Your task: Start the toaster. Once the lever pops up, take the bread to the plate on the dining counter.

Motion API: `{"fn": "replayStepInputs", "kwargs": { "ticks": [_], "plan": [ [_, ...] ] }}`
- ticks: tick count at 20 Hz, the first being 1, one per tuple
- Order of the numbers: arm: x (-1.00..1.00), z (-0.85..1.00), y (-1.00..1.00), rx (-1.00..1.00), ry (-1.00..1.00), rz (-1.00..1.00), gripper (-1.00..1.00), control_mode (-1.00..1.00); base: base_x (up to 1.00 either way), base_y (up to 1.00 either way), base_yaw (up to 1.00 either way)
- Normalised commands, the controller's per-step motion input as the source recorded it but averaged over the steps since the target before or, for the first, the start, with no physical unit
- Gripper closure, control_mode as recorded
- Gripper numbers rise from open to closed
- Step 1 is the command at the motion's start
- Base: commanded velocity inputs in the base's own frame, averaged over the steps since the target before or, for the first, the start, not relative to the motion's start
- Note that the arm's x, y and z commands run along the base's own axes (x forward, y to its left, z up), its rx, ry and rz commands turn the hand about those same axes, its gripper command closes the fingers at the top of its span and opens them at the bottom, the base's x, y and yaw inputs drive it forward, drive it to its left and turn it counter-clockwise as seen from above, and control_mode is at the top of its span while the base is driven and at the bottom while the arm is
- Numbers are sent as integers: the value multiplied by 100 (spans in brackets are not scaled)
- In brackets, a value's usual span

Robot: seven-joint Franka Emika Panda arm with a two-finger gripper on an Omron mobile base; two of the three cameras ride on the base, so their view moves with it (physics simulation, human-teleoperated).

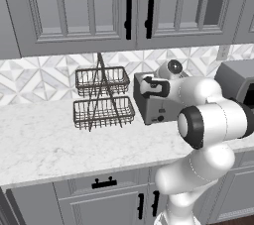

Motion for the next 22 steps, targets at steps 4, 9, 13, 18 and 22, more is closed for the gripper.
{"fn": "replayStepInputs", "kwargs": {
  "ticks": [4, 9, 13, 18, 22],
  "plan": [
    [0, 0, 0, 0, 0, 0, -100, -100, 0, 0, 0],
    [0, 0, 0, 0, 0, 0, -100, -100, 0, 0, 0],
    [0, 0, 0, 0, 0, 0, -100, -100, 0, 0, 0],
    [0, 0, 0, 0, 0, 0, -100, -100, 0, 0, 0],
    [0, 0, 0, 0, 0, 0, -100, -100, 0, 0, 0]
  ]
}}
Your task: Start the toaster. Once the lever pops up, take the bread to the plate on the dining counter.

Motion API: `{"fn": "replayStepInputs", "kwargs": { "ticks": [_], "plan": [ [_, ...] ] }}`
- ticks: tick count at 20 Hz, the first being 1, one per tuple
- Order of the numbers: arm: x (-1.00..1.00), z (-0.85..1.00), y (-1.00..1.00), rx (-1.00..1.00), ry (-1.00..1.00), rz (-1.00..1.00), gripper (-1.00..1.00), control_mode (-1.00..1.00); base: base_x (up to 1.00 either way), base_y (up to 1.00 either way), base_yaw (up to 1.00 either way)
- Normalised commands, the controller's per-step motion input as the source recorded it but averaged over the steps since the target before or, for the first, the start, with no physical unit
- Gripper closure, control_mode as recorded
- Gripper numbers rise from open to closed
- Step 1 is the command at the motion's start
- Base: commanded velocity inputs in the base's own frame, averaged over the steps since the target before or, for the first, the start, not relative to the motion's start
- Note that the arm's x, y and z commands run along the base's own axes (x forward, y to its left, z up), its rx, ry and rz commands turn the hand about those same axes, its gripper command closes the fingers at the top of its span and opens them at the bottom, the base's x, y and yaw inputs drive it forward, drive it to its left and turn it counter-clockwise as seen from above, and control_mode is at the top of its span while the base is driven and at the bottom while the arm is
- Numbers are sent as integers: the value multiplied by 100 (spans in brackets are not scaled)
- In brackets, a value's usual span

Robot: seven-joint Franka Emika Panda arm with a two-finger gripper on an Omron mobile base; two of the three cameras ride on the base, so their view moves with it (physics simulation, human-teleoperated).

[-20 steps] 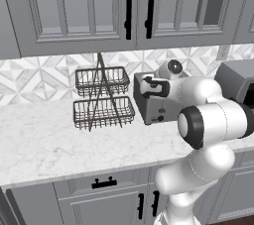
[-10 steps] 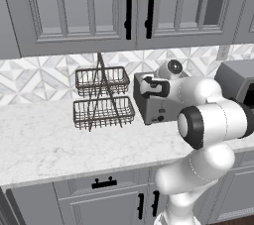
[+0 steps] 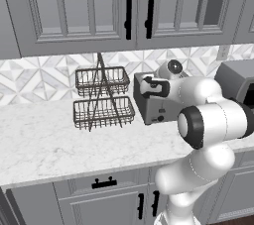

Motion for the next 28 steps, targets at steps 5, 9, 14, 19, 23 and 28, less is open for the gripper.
{"fn": "replayStepInputs", "kwargs": {
  "ticks": [5, 9, 14, 19, 23, 28],
  "plan": [
    [0, 0, 0, 0, 0, 0, -100, -100, 0, 0, 0],
    [0, 0, 0, 0, 0, 0, -100, -100, 0, 0, 0],
    [0, 0, 0, 0, 0, 0, -100, -100, 0, 0, 0],
    [0, 0, 0, 0, 0, 0, -100, -100, 0, 0, 0],
    [0, 0, 0, 0, 0, 0, -100, -100, 0, 0, 0],
    [0, 0, 0, 0, 0, 0, -100, -100, 0, 0, 0]
  ]
}}
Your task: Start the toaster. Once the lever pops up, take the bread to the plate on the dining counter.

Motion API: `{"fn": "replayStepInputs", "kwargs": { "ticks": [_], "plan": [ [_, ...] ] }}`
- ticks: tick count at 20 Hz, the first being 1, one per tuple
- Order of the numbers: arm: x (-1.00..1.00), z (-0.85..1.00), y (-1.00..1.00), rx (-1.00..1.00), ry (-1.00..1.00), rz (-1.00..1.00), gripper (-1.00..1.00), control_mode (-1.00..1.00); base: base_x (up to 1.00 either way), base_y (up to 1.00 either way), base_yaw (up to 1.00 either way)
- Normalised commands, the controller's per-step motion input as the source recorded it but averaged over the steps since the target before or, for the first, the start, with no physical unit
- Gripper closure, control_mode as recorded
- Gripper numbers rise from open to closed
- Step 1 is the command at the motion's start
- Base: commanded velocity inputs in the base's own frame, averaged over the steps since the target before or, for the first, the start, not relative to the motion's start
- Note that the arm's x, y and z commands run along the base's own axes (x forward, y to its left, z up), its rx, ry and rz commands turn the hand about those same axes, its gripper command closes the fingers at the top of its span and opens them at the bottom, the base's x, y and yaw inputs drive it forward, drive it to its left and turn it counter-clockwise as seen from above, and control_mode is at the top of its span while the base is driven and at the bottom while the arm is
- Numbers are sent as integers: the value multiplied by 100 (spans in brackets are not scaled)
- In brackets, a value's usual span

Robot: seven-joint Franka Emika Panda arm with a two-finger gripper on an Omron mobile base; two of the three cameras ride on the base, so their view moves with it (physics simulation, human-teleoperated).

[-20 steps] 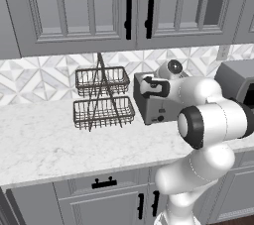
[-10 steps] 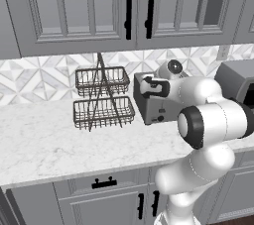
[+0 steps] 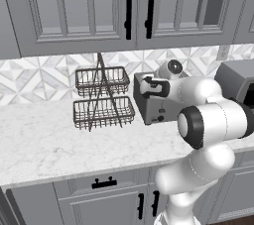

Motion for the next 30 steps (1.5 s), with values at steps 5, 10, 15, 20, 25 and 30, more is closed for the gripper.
{"fn": "replayStepInputs", "kwargs": {
  "ticks": [5, 10, 15, 20, 25, 30],
  "plan": [
    [0, 0, 0, 0, 0, 0, -100, -100, 0, 0, 0],
    [0, 0, 0, 0, 0, 0, -100, -100, 0, 0, 0],
    [0, 0, 0, 0, 0, 0, -100, -100, 0, 0, 0],
    [0, 0, 0, 0, 0, 0, -100, -100, 0, 0, 0],
    [0, 0, 0, 0, 0, 0, -100, -100, 0, 0, 0],
    [0, 0, 0, 0, 0, 0, -100, -100, 0, 0, 0]
  ]
}}
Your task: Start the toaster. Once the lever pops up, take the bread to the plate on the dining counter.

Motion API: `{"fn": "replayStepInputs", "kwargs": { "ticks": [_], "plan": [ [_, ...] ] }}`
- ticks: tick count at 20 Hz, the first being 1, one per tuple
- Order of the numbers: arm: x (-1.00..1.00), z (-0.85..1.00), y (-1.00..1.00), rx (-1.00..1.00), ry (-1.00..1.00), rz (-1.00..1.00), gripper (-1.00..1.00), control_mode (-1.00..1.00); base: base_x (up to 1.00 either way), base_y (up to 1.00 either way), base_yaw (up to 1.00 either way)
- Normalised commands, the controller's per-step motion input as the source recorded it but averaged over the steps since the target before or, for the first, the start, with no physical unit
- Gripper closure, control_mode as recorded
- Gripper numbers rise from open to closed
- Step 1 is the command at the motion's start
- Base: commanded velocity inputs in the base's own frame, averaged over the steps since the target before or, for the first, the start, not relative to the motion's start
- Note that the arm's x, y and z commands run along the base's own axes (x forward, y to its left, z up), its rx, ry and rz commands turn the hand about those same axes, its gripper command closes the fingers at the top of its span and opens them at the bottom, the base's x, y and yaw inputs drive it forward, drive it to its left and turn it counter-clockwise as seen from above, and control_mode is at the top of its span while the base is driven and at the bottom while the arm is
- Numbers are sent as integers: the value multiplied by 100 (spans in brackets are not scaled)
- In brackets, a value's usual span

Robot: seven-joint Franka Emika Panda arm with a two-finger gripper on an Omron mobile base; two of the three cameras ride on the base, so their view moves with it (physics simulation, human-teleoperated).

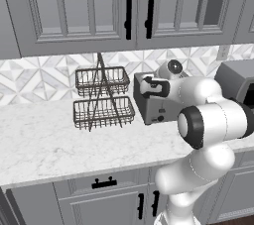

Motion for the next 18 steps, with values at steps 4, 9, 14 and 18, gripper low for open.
{"fn": "replayStepInputs", "kwargs": {
  "ticks": [4, 9, 14, 18],
  "plan": [
    [0, 0, 0, 0, 0, 0, -100, -100, 0, 0, 0],
    [0, 0, 0, 0, 0, 0, -100, -100, 0, 0, 0],
    [0, 0, 0, 0, 0, 0, -100, -100, 0, 0, 0],
    [0, 0, 0, 0, 0, 0, -100, -100, 0, 0, 0]
  ]
}}
